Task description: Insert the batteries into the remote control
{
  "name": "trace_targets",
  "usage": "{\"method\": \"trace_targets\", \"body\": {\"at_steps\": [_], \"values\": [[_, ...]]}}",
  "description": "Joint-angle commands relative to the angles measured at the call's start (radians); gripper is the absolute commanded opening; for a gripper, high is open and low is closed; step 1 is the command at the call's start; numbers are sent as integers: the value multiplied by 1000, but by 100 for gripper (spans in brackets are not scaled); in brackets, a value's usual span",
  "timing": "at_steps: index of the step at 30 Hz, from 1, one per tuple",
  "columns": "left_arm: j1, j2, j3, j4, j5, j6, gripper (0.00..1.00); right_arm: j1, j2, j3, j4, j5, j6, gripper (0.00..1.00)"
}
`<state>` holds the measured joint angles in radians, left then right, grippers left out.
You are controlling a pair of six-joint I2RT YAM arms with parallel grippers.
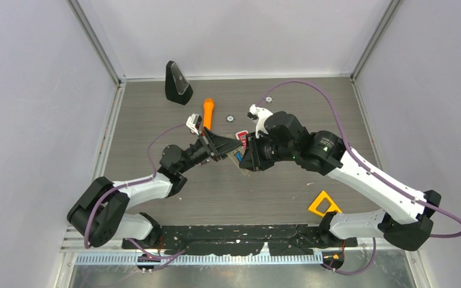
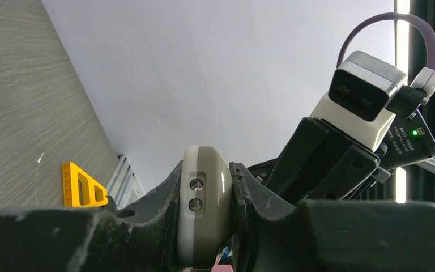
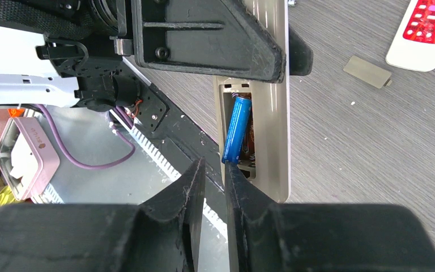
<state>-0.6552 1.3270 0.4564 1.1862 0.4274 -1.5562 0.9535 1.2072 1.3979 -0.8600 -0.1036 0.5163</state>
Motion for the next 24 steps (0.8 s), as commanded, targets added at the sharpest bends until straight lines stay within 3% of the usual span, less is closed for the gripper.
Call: {"method": "trace_targets", "body": {"at_steps": [1,19,24], "values": [[-14,-10,21,113,40,-18,0,1,40,9,38,7,-33,25],[-15,1,31,118,48,-11,0,1,63,-8,59,60,-51,27],[-15,-5,20,100,34,14,0,1,35,-1,53,77,-54,36]]}}
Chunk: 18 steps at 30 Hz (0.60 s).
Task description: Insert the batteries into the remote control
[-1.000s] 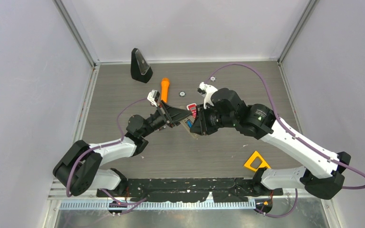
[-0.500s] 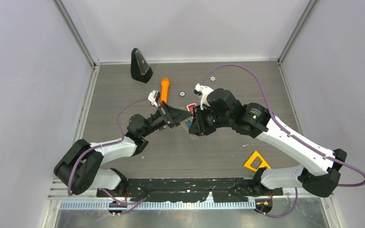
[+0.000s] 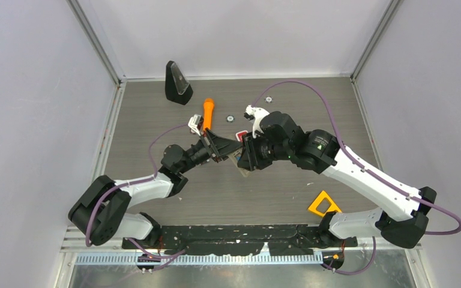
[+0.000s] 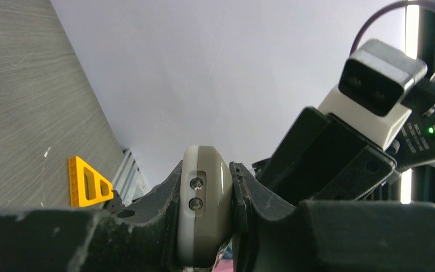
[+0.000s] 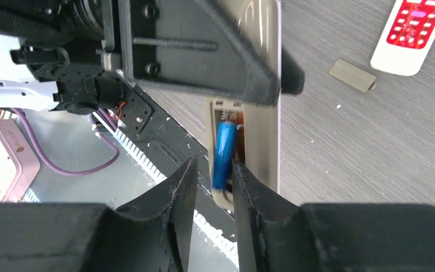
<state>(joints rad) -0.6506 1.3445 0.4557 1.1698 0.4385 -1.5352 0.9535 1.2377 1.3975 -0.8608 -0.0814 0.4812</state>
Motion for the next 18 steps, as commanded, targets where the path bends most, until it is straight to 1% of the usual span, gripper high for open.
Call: {"method": "trace_targets", "body": {"at_steps": [1,2,4,7,12,15,18], "values": [[-20,-28,21,104,20,2,0,1,0,1,54,60,-20,37],[-20,-32,20,85,19,11,0,1,-4,0,54,63,-22,40],[-19,-42,23,54,15,26,0,1,-5,-6,57,61,-25,43],[-19,-57,24,20,7,40,0,1,7,-16,68,56,-29,44],[-19,-70,25,-4,3,52,0,2,19,-27,71,37,-30,38],[-20,-71,27,-3,7,50,0,1,20,-33,70,33,-33,31],[-21,-71,25,-3,6,50,0,2,22,-34,69,35,-35,29]]}}
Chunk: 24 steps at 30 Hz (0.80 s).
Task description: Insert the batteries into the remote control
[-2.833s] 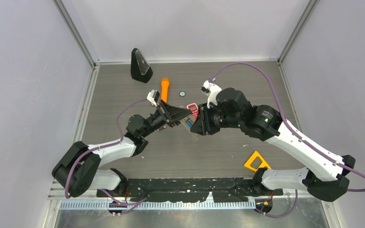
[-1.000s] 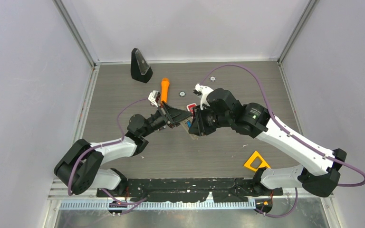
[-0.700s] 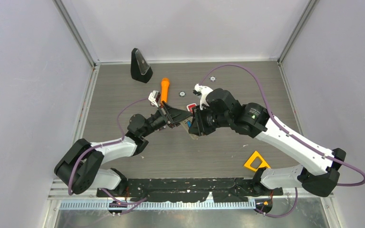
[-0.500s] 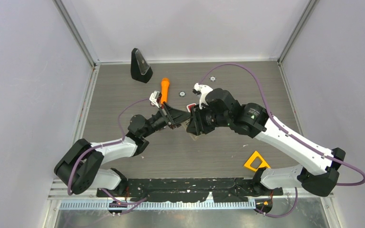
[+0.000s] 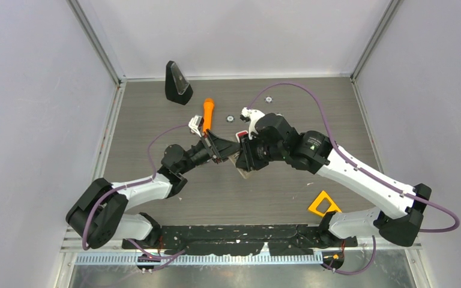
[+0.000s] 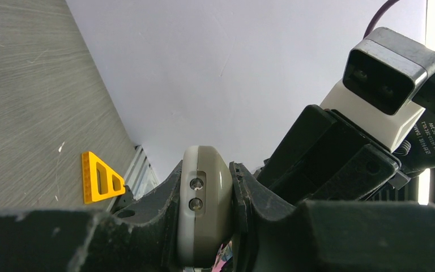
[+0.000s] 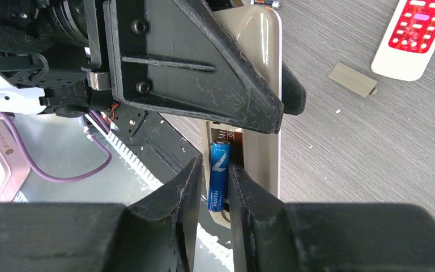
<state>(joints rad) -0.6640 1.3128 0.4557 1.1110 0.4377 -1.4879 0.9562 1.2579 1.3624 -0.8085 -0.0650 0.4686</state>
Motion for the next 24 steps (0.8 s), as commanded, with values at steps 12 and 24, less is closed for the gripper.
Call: {"method": "trace_targets", "body": {"at_steps": [12,24], "values": [[-6,-36,17,58,-10,-4,0,-2,-33,51,-17,60,-6,47],[-5,-18,1,105,-48,-47,0,-2,-77,78,-71,79,-27,43]]}}
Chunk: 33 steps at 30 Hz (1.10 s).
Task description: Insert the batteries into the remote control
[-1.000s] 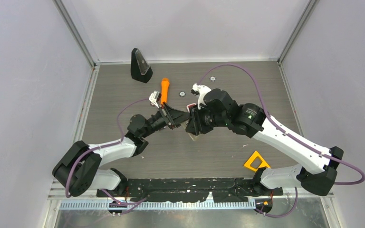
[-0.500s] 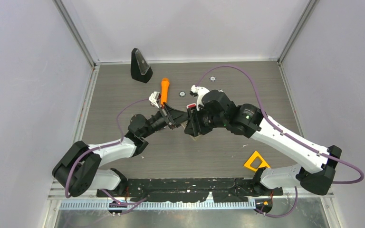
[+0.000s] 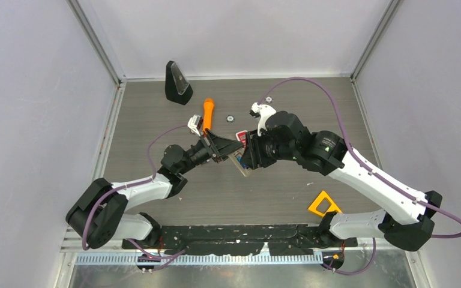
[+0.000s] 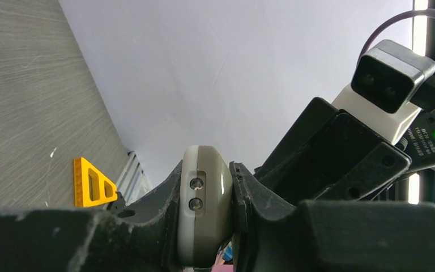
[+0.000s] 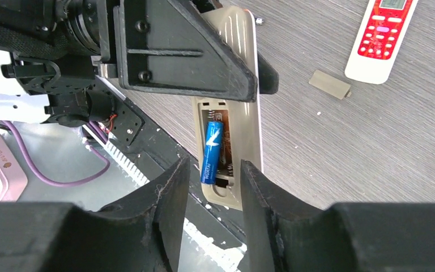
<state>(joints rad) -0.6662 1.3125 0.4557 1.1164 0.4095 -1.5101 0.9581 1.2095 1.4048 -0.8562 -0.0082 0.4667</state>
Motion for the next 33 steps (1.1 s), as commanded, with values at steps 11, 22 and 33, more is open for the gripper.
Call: {"method": "trace_targets", "body": {"at_steps": [11,22,33], "values": [[-4,-14,-17,109,-52,-45,0,-4,-52,23,-28,-78,-45,32],[-5,-12,-20,125,-70,-73,0,-2,-35,19,-24,-116,-61,22],[-4,-9,-20,137,-70,-80,0,-2,18,38,-8,-84,-35,19]]}}
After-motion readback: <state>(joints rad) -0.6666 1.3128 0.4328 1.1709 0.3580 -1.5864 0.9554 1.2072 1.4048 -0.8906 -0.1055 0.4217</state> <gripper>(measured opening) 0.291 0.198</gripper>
